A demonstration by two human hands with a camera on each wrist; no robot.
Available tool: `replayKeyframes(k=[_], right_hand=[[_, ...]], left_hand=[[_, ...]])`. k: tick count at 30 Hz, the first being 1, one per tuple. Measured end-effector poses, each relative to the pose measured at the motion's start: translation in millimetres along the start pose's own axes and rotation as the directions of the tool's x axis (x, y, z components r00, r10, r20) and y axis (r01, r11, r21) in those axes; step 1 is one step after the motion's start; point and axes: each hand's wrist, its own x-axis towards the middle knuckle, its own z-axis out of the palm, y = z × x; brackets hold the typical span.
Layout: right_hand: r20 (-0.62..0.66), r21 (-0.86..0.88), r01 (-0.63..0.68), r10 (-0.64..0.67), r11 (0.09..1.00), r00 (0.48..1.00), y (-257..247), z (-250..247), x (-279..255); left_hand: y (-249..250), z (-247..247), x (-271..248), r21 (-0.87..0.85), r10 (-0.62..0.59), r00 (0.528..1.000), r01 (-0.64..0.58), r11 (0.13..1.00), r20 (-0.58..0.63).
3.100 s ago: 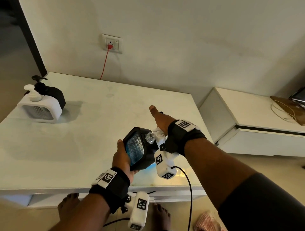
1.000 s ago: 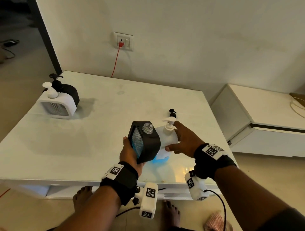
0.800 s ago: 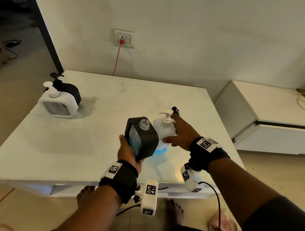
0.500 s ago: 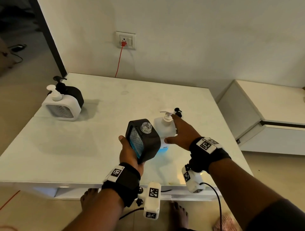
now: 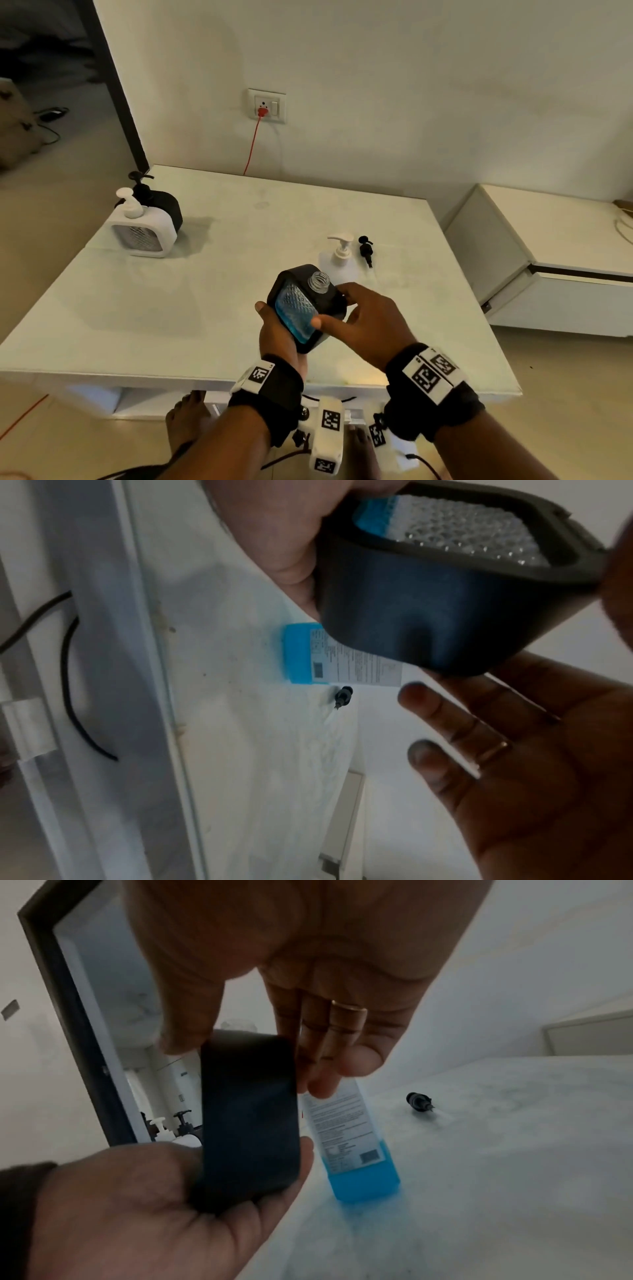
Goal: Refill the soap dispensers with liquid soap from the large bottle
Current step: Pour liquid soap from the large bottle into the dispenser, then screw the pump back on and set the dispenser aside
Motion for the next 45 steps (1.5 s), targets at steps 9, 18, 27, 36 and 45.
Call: replayKeyframes(k=[9,18,27,36,45], right_hand=[[0.036,0.026,0.016,-0.017,1.000,0.999,15.8,-9.8,-4.7],[0.172,-0.084,-0.020,0.034,0.996,0.984,42.9,-14.1,-1.5],[0.194,-0.081,-0.049,0.064,0.996,0.979,63.0,-11.9,0.1],[0.120,0.004,-0.165,0.163,0.986,0.979,72.2,-55.8,22.9],[0.010,-0.229,-0.333,0.344,0.915,0.939,94.8,-76.3,139.4]], left_hand=[[4.3,-19.8,-9.0,0.047,0.030,0.995,-0.025,0.999,-0.099],[23.6,-36.4,-8.5,0.195,0.108,0.986,-0.082,0.977,-0.129],[28.1,-28.7,-24.2,0.190,0.038,0.999,-0.037,0.981,-0.002],[33.4,-33.0,-17.9,0.385,0.069,0.998,-0.065,0.921,0.002],[35.6,-8.1,23.1,0.541,0.203,0.975,-0.219,0.812,0.091]])
